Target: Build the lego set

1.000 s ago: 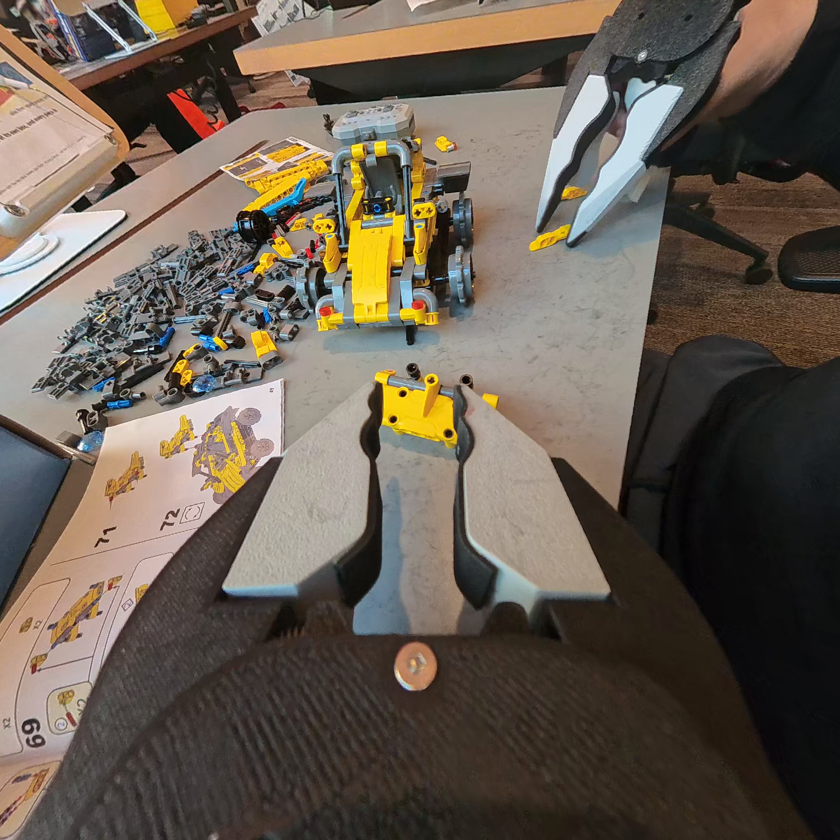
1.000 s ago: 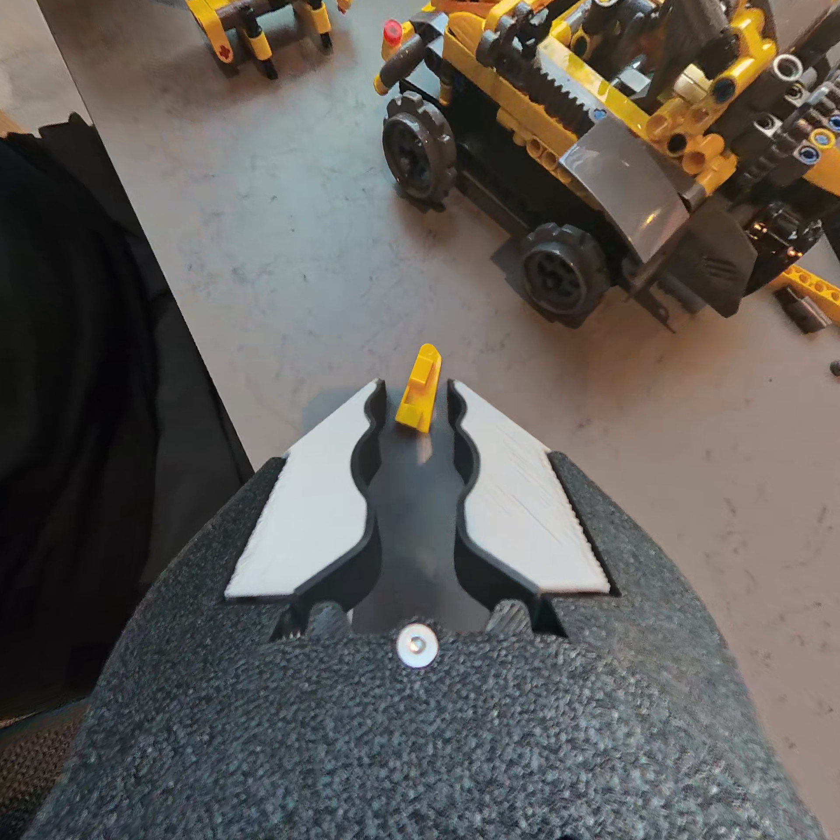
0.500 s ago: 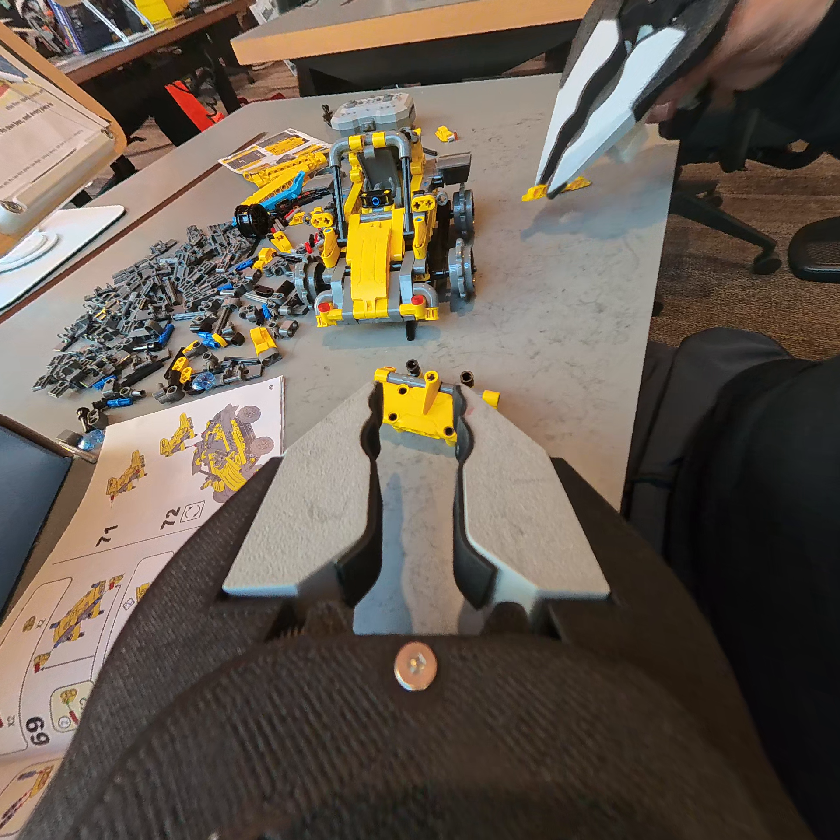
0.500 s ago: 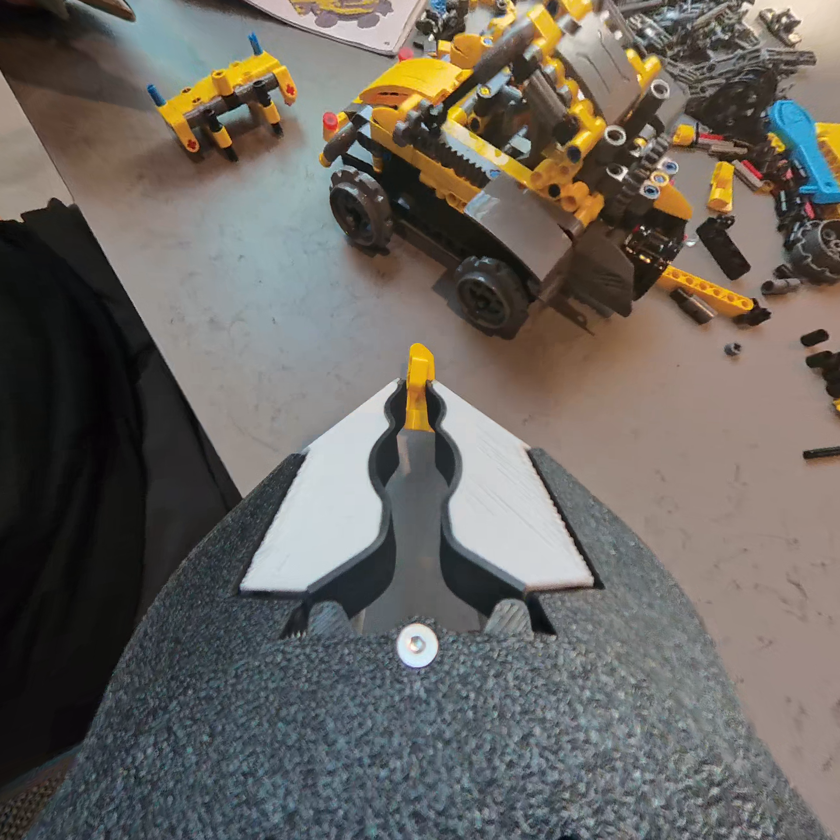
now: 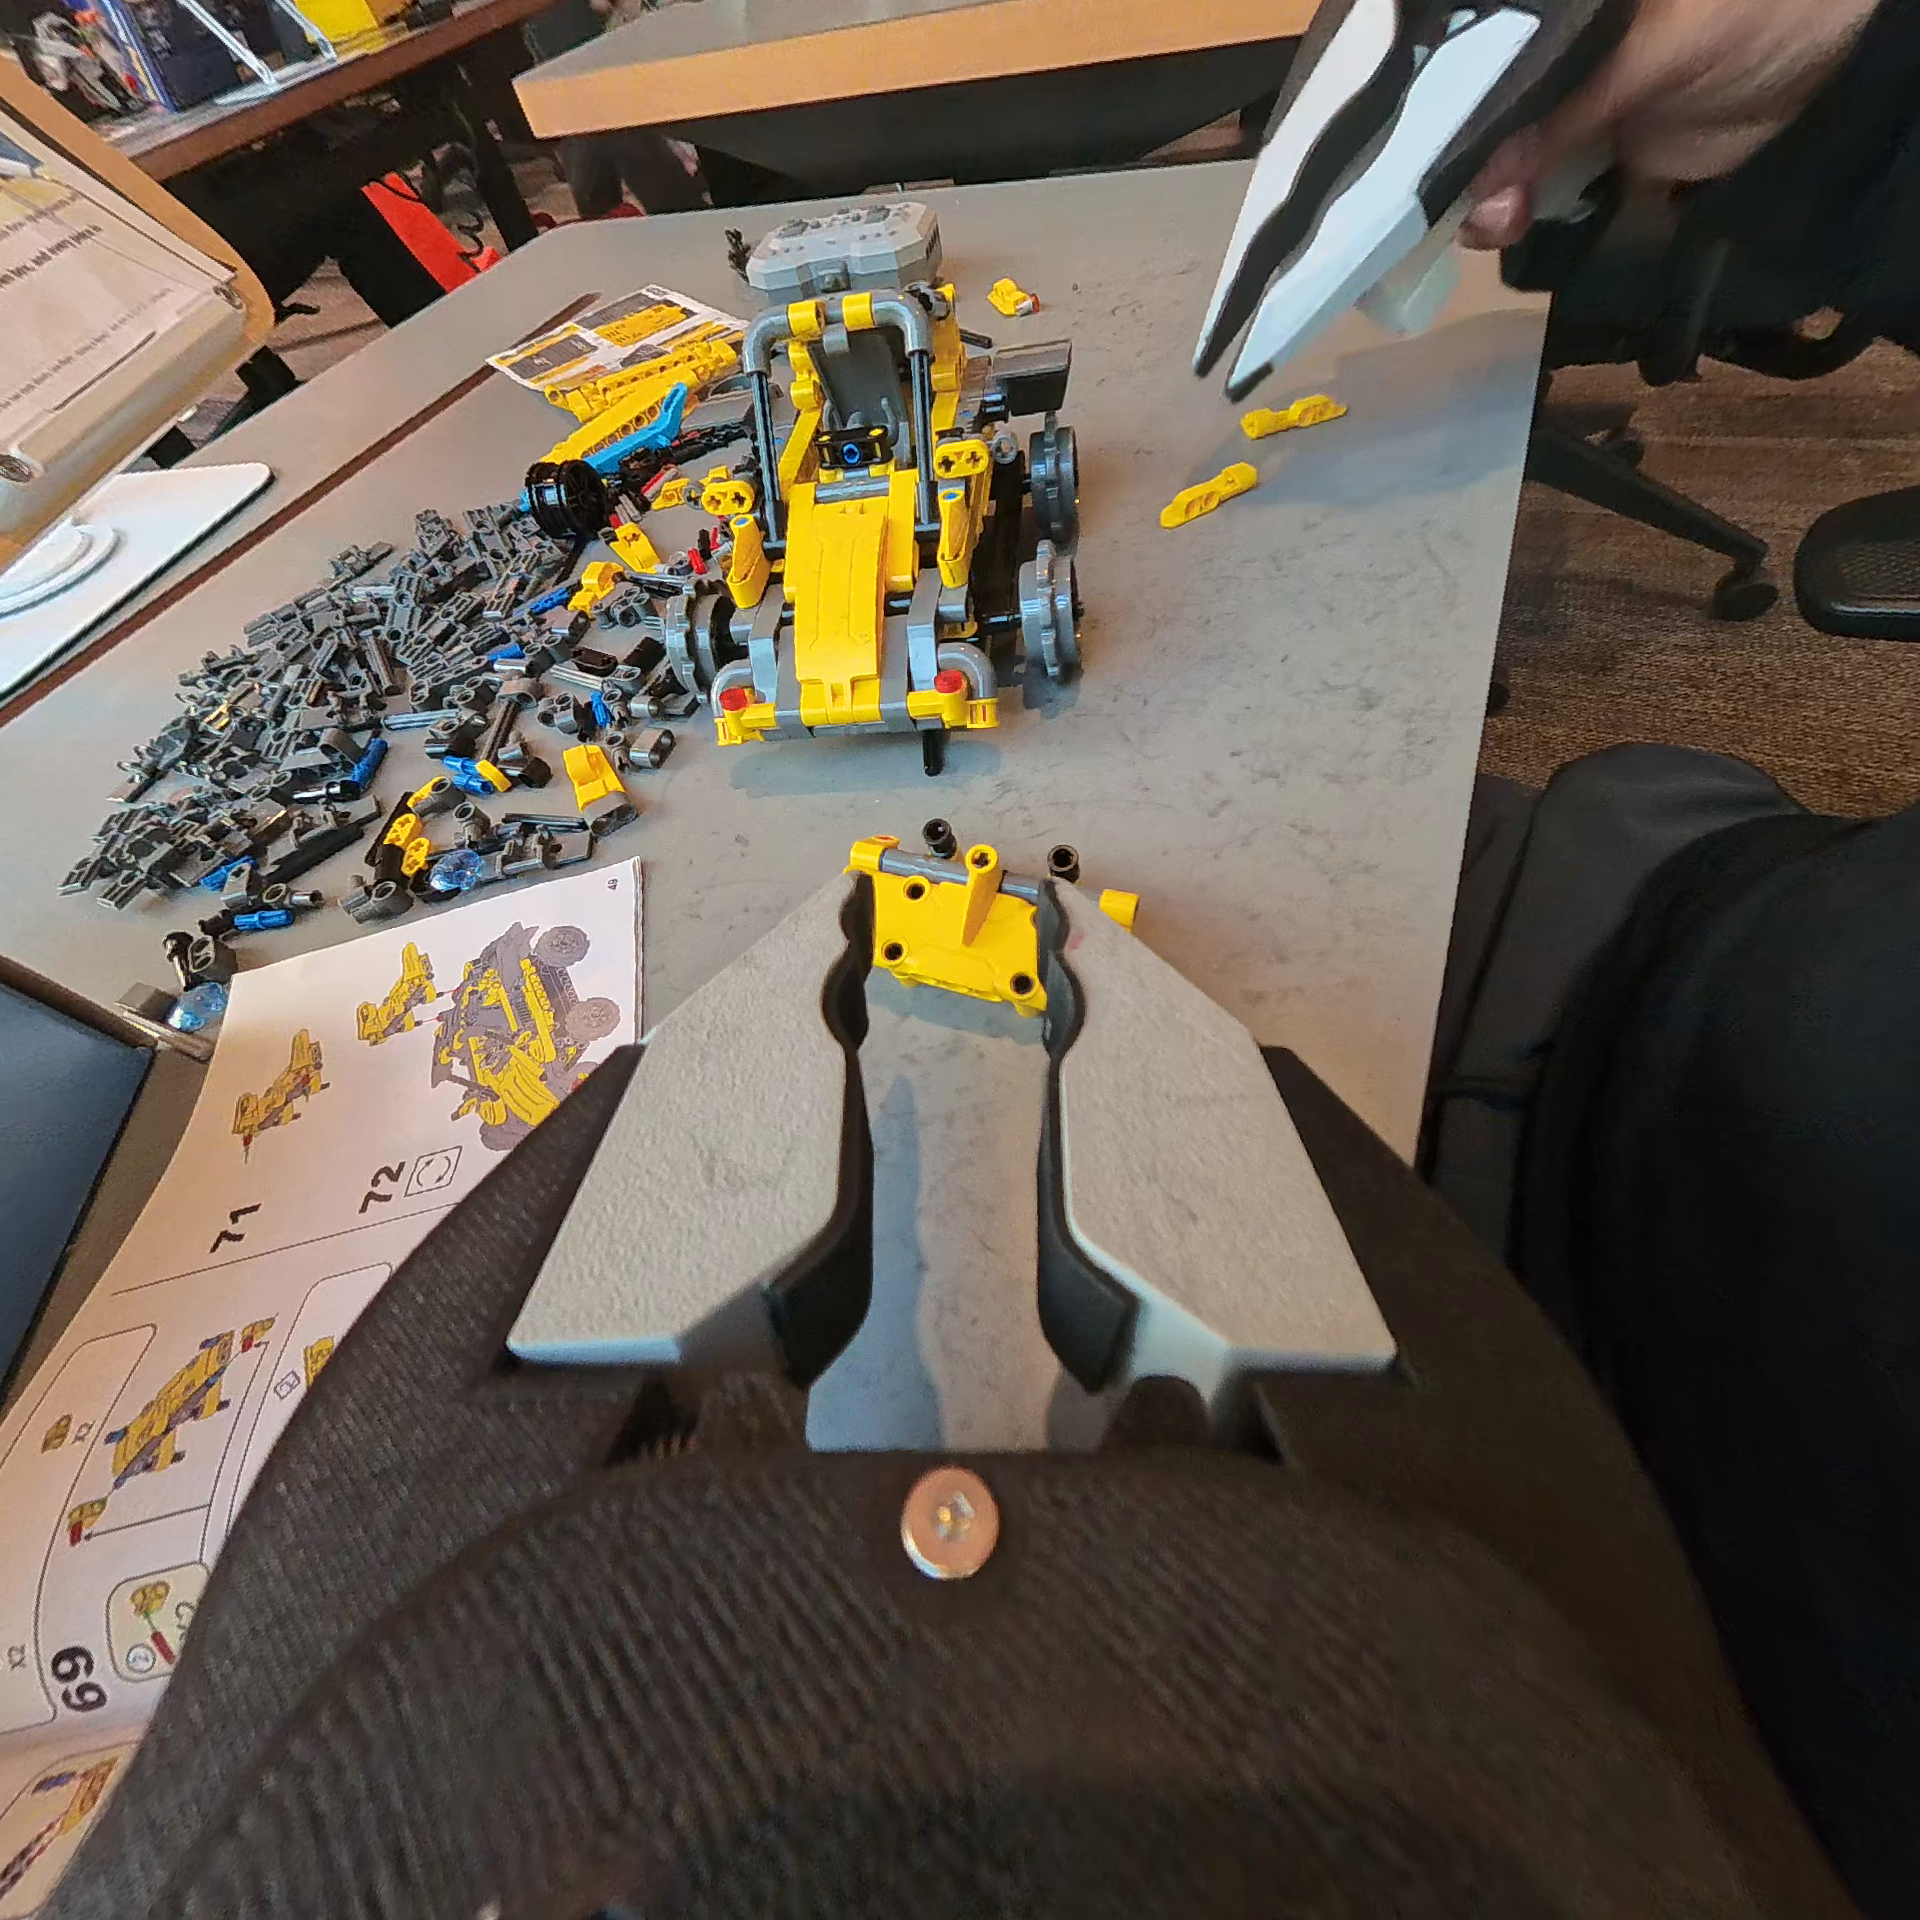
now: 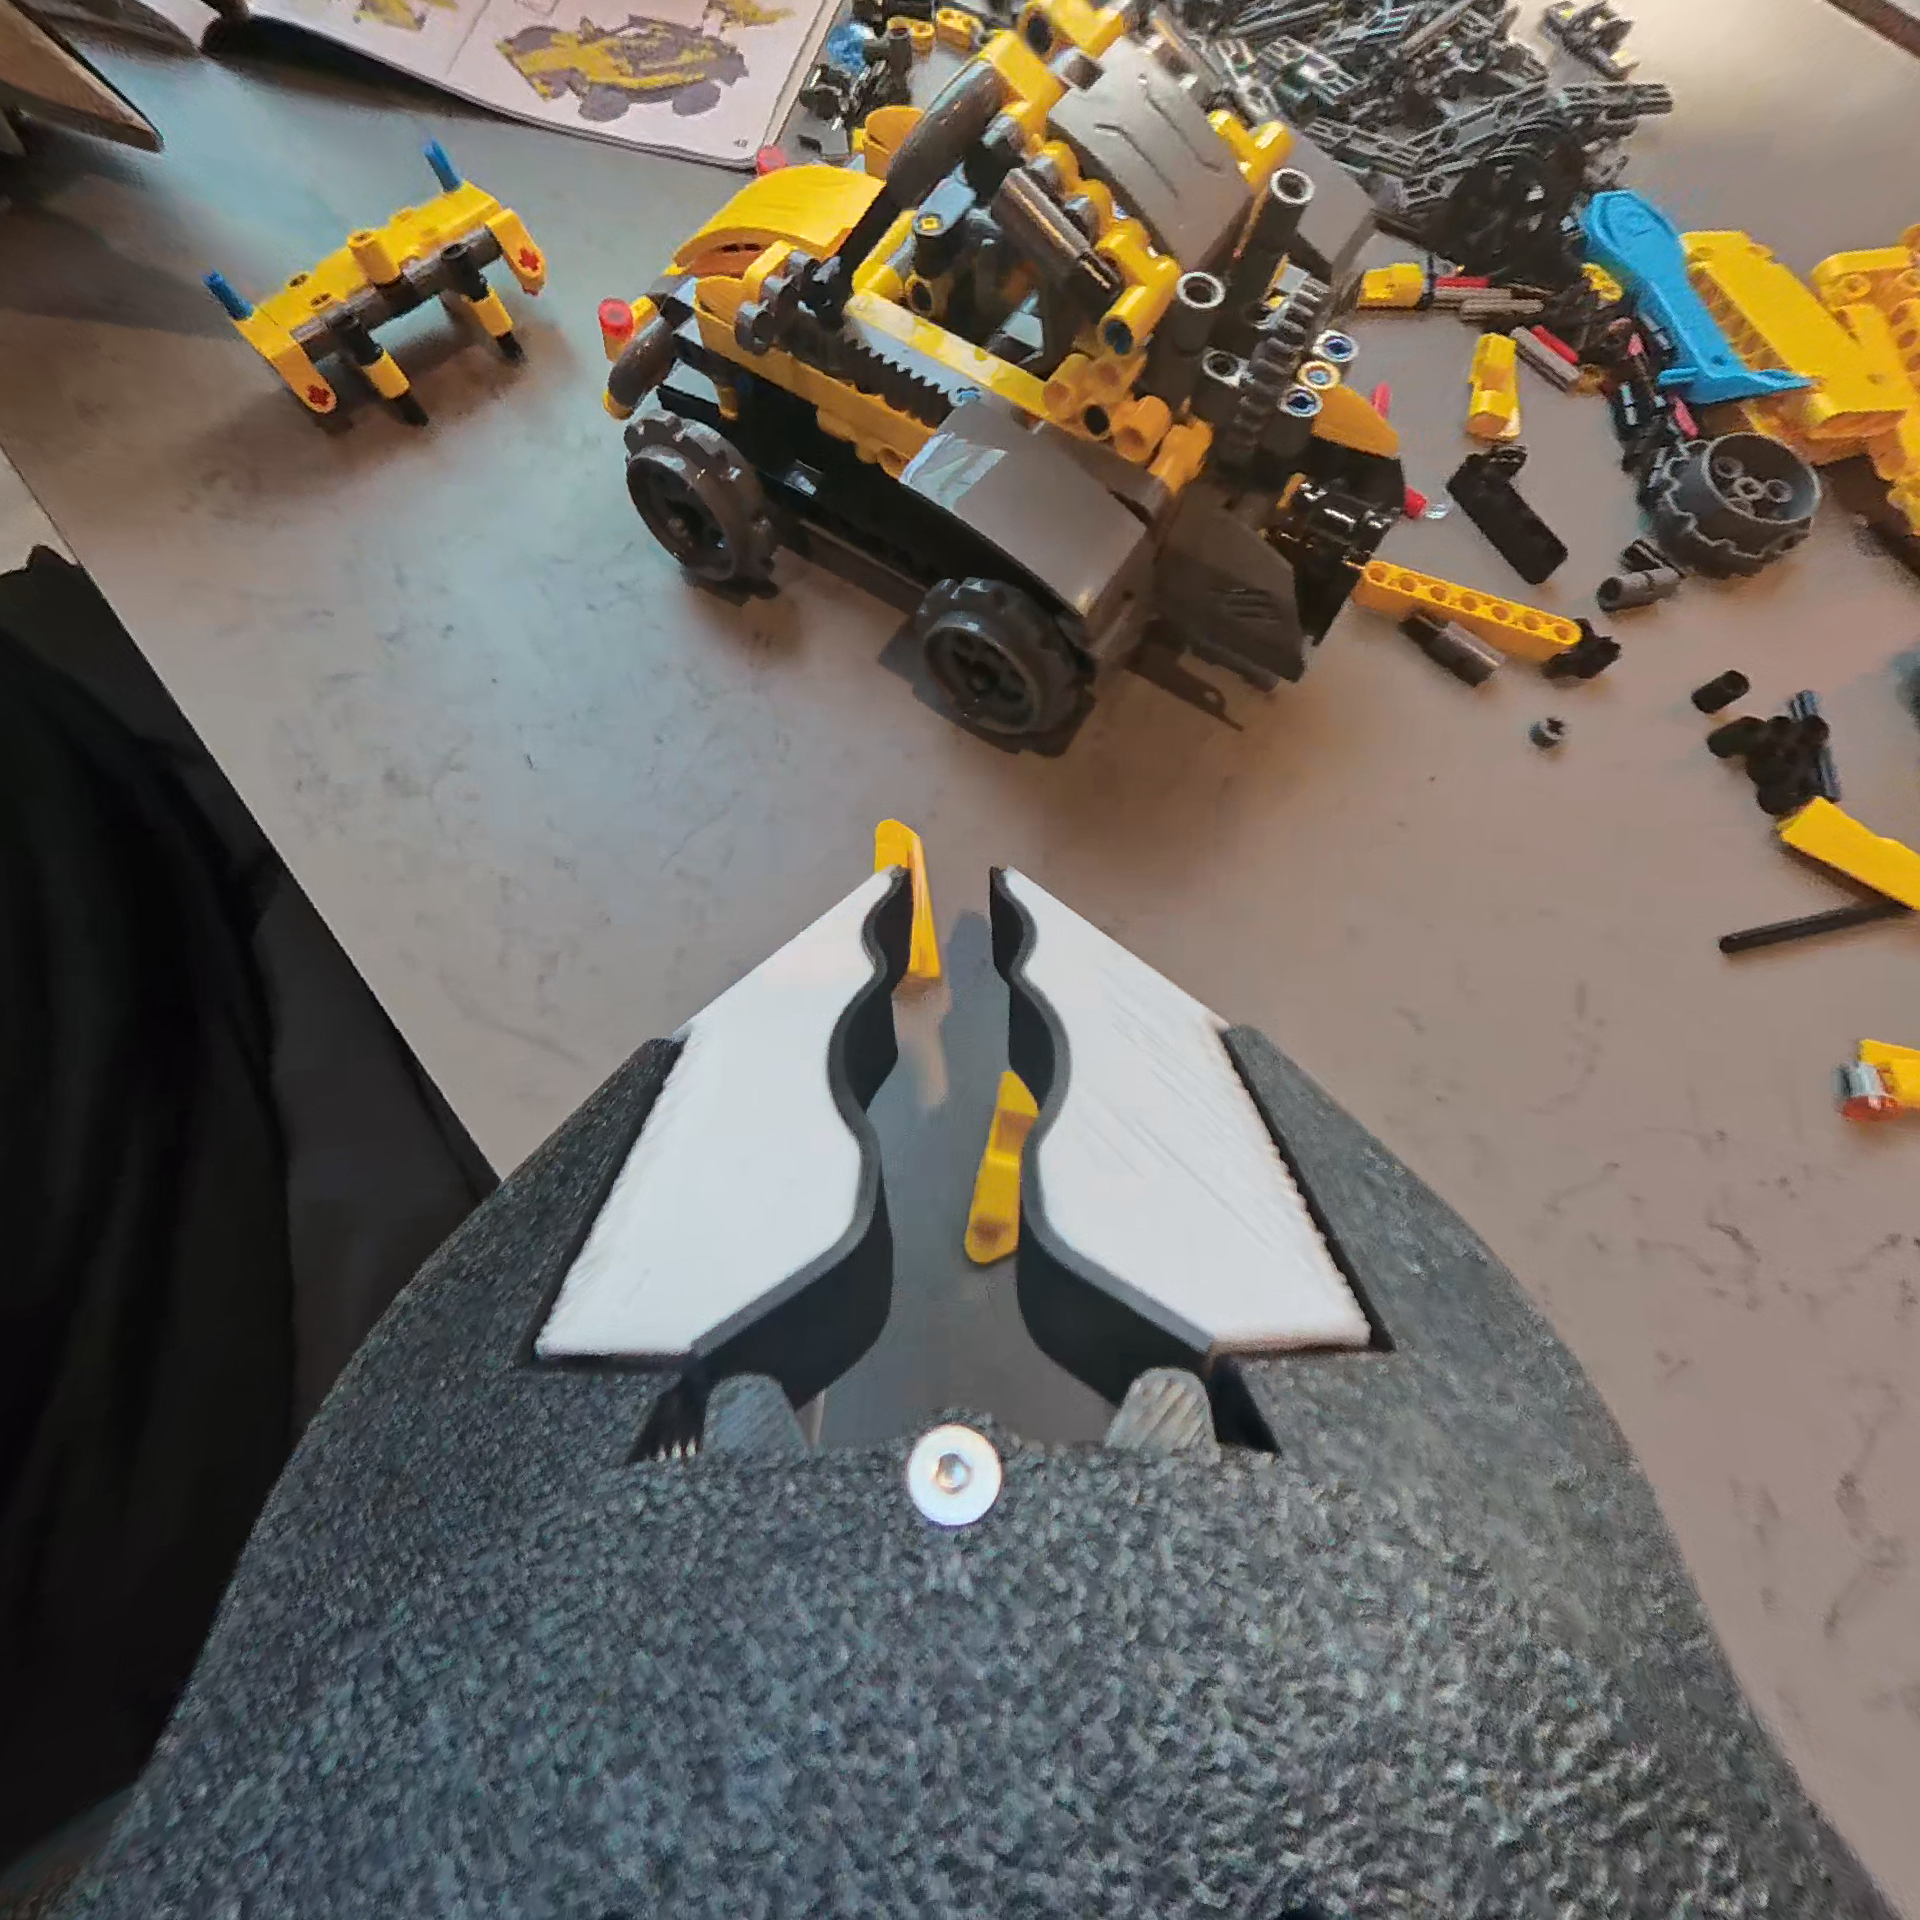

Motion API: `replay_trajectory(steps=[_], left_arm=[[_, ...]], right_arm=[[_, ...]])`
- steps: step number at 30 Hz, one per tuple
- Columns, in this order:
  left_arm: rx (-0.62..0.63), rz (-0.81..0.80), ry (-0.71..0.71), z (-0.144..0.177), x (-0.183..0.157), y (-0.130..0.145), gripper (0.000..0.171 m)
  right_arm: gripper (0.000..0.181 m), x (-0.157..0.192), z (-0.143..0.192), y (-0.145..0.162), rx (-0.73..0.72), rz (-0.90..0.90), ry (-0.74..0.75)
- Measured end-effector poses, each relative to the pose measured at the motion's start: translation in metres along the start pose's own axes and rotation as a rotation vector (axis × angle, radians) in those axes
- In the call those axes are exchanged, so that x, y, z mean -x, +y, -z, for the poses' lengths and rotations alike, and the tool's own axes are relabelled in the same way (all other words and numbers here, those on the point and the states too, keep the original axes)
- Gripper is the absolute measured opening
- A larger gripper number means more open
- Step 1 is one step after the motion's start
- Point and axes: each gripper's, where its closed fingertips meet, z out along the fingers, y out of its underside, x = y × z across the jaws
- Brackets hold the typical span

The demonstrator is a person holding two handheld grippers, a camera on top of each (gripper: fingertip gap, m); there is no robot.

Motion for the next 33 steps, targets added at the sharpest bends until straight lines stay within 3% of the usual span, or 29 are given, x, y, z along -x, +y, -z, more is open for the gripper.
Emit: replay_trajectory(steps=[9, 15, 19, 24, 33], left_arm=[[0.006, -0.004, -0.001, -0.001, 0.0, 0.001, 0.028], [0.021, -0.008, 0.001, -0.002, -0.001, 0.002, 0.027], [0.031, -0.006, 0.002, -0.003, -0.001, 0.003, 0.028], [0.035, -0.013, -0.001, -0.004, -0.001, 0.004, 0.027], [0.032, -0.016, 0.002, -0.004, -0.002, 0.003, 0.027]], right_arm=[[0.022, -0.005, 0.033, 0.036, 0.161, 0.029, -0.012], [0.018, 0.001, 0.017, 0.05, 0.234, 0.01, -0.068], [0.003, 0.012, -0.002, 0.038, 0.217, 0.041, -0.093], [0.005, 0.018, -0.007, 0.021, 0.202, 0.102, -0.054], [0.005, 0.01, 0.01, -0.017, 0.012, 0.039, -0.006]])
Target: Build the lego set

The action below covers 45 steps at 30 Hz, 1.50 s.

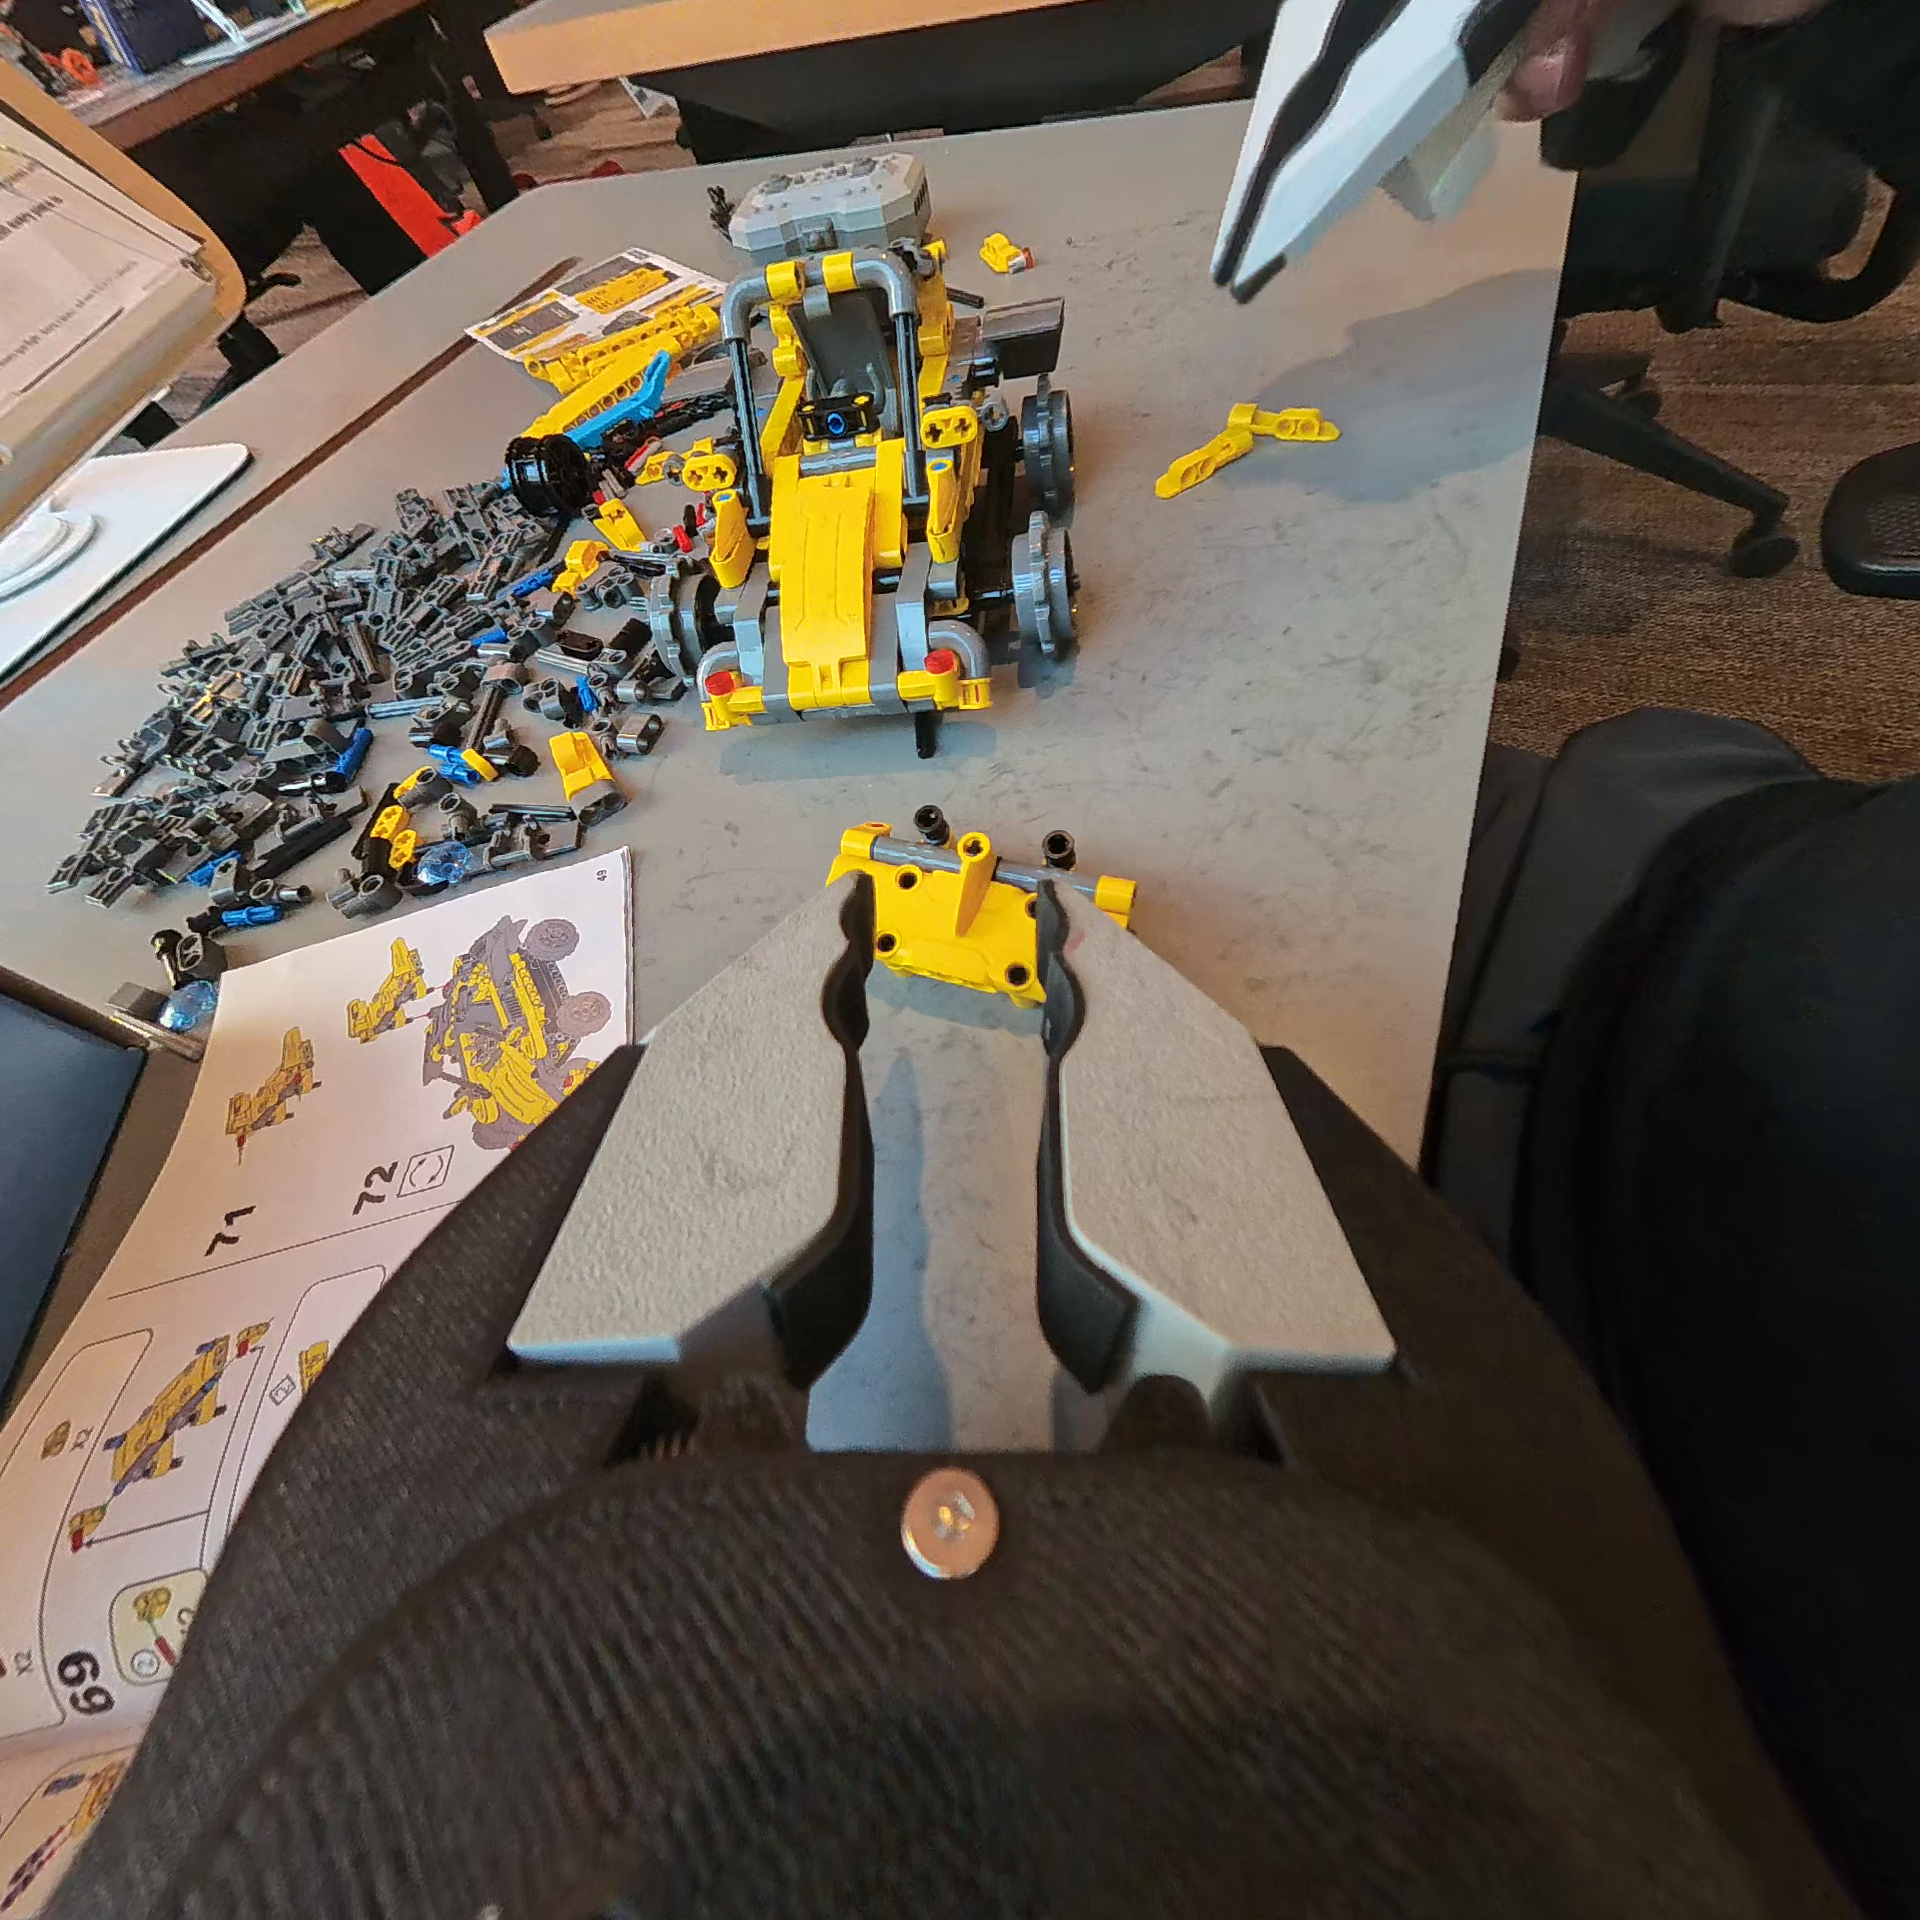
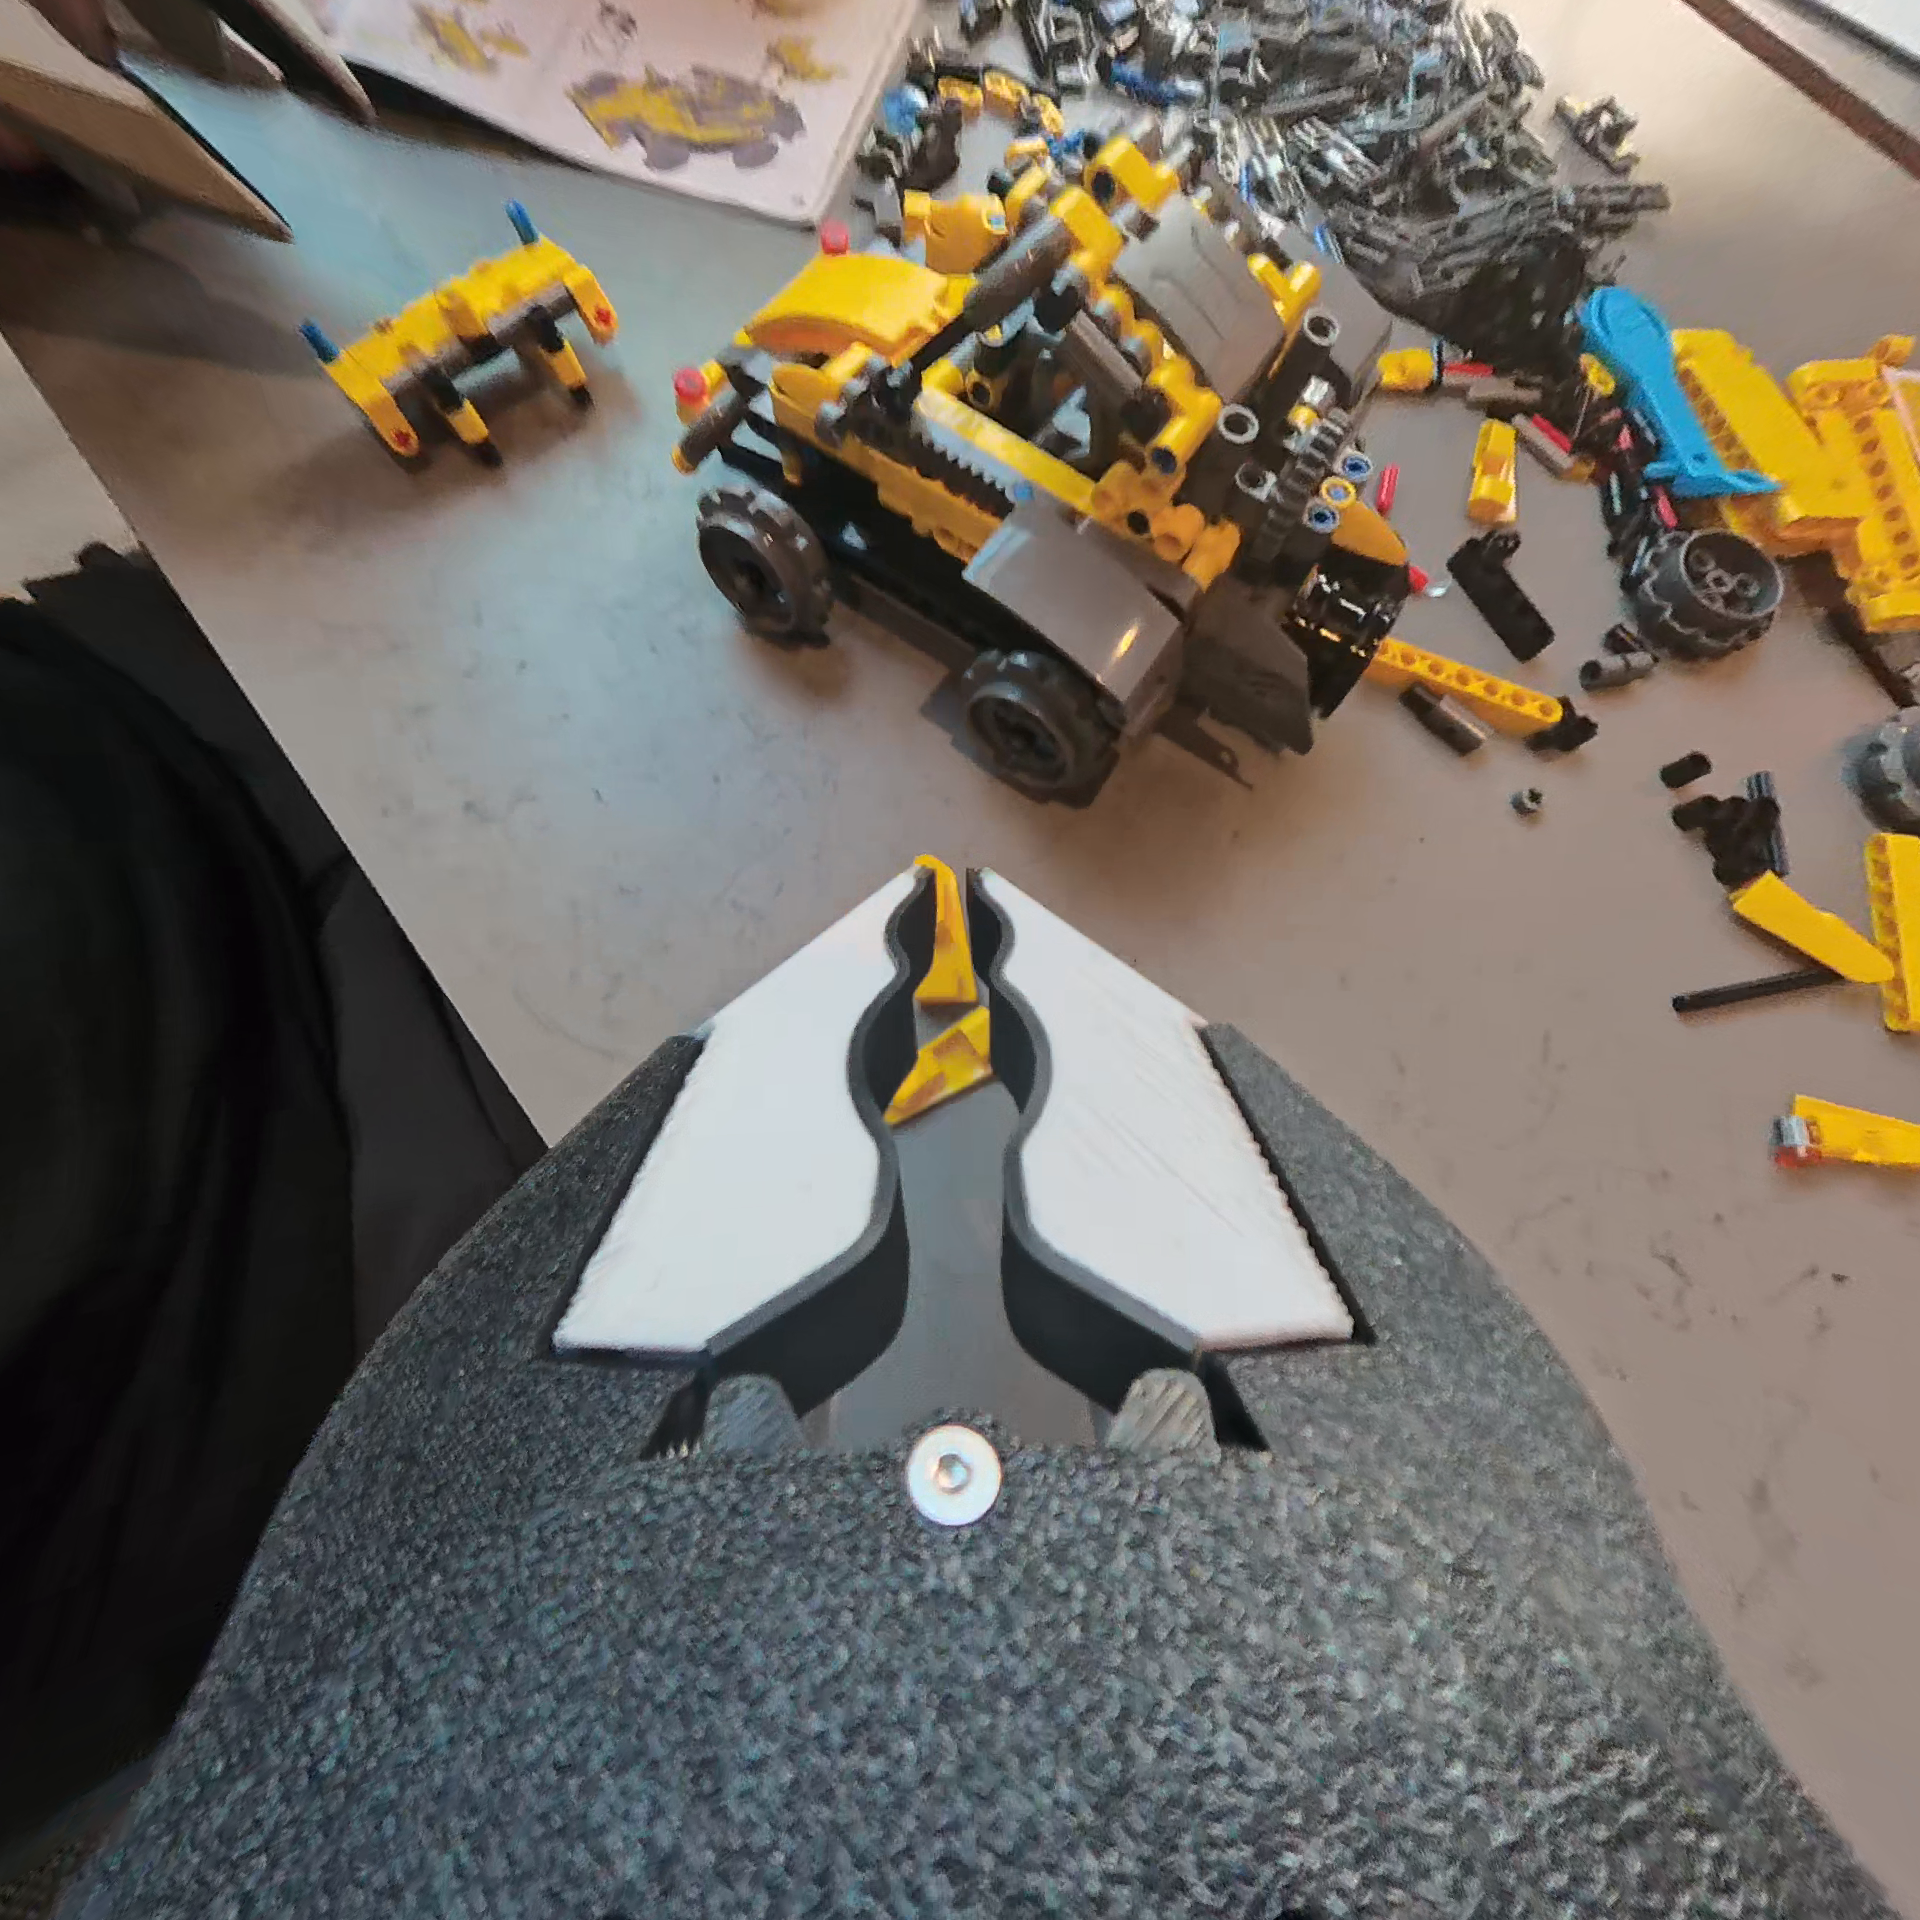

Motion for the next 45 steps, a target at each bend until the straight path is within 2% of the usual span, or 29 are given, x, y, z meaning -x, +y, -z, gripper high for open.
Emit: replay_trajectory(steps=[2, 7, 22, 23, 25, 26, 27, 29, 30, 32, 34, 35, 36, 39, 41, 43, 45], left_arm=[[0.002, -0.002, -0.001, 0.0, 0.0, 0.0, 0.027], [0.007, -0.006, -0.003, -0.001, 0.0, 0.001, 0.027], [0.014, -0.017, -0.005, -0.001, -0.001, 0.002, 0.028], [0.012, -0.018, -0.006, -0.001, -0.001, 0.001, 0.029], [0.011, -0.021, -0.01, -0.001, -0.001, 0.001, 0.03], [0.012, -0.023, -0.012, -0.001, -0.001, 0.001, 0.031], [0.014, -0.023, -0.014, -0.001, -0.001, 0.002, 0.032], [0.018, -0.024, -0.015, -0.002, -0.001, 0.002, 0.033], [0.02, -0.025, -0.016, -0.002, -0.001, 0.002, 0.034], [0.021, -0.027, -0.016, -0.002, -0.001, 0.002, 0.034], [0.024, -0.027, -0.015, -0.002, -0.001, 0.003, 0.035], [0.025, -0.026, -0.015, -0.002, -0.001, 0.003, 0.035], [0.025, -0.026, -0.015, -0.002, -0.001, 0.003, 0.035], [0.026, -0.025, -0.015, -0.002, -0.001, 0.003, 0.035], [0.027, -0.025, -0.014, -0.003, -0.001, 0.003, 0.035], [0.027, -0.025, -0.015, -0.003, -0.001, 0.003, 0.035], [0.028, -0.027, -0.017, -0.003, -0.001, 0.003, 0.035]], right_arm=[[0.005, 0.0, -0.002, -0.003, -0.013, 0.002, 0.009], [0.005, 0.001, -0.013, 0.006, 0.057, 0.066, 0.054], [0.0, 0.006, -0.004, -0.014, -0.034, 0.016, 0.045], [0.004, 0.006, -0.004, -0.016, -0.048, 0.015, 0.038], [0.024, 0.01, -0.003, -0.019, -0.063, 0.003, 0.013], [0.027, 0.01, -0.003, -0.02, -0.062, 0.0, 0.011], [0.025, 0.009, -0.003, -0.021, -0.067, 0.004, 0.023], [0.004, 0.013, -0.003, -0.022, -0.069, 0.024, 0.019], [0.0, 0.016, -0.003, -0.021, -0.062, 0.035, 0.011], [0.0, 0.022, -0.007, -0.017, -0.033, 0.059, -0.01], [0.016, 0.019, -0.011, -0.013, -0.009, 0.074, 0.02], [0.014, 0.017, -0.012, -0.011, 0.005, 0.074, 0.032], [0.0, 0.018, -0.012, -0.009, 0.015, 0.078, 0.019], [0.003, 0.019, -0.012, -0.012, -0.003, 0.071, 0.017], [0.015, 0.016, -0.011, -0.015, -0.018, 0.051, 0.025], [0.0, 0.017, -0.009, -0.014, -0.019, 0.052, 0.014], [0.0, 0.016, -0.008, -0.014, -0.019, 0.056, 0.024]])
